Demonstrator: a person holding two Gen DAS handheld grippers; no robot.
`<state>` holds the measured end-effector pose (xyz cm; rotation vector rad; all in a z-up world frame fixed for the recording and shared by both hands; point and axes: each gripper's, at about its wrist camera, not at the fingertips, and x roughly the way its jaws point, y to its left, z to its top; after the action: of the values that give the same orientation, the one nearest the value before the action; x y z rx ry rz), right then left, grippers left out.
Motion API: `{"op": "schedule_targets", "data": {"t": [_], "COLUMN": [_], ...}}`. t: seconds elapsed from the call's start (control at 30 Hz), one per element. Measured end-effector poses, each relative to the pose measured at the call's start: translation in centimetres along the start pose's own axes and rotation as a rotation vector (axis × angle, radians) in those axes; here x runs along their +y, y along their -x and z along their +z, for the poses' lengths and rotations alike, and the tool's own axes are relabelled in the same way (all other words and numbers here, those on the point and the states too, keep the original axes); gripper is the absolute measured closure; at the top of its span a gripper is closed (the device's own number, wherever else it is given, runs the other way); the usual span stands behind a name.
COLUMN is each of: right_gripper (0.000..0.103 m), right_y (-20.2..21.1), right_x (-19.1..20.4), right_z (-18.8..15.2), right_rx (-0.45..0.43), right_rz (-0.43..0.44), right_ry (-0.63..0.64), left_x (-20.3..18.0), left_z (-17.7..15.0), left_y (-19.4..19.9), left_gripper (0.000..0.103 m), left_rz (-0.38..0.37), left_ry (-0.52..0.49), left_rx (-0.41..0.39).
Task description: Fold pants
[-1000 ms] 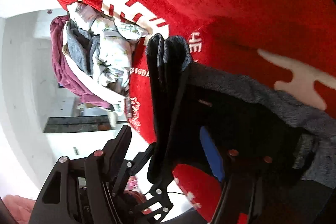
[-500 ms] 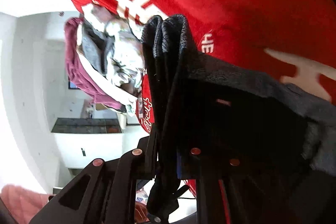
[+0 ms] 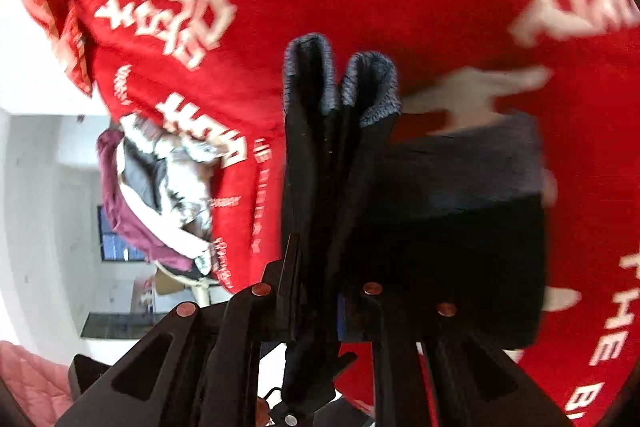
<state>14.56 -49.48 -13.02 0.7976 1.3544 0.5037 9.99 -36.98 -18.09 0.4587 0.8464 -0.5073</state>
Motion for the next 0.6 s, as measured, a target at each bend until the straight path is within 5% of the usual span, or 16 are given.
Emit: {"op": "schedule_targets", "data": {"t": [0.3,0.53,0.6], "right_gripper": [0.084,0.071,0.065], "right_y": [-0.9,-0.3,0.3], "right_x": [-8.5,-5.8,-5.8], "right_z": [-1.1,-1.1,-1.8], "right_rx": [0.006,0.01,0.009], "right_rz": [-0.107,-0.287,-0.319], "right_ry": [-0.066,0.036,0.032], "left_x": [-4.7,-0.7,0.8], "left_z": [-1.0,-1.2,-1.9], "left_y": [-5.3,-3.0,-2.1], "left_gripper": [0.073,0.01,0.01], "left_rz": [-0.025,-0.082,-0.065], "left_ry": [-0.038,0.072,0.104], "left_rx": [0.139,0.213,0.235]}}
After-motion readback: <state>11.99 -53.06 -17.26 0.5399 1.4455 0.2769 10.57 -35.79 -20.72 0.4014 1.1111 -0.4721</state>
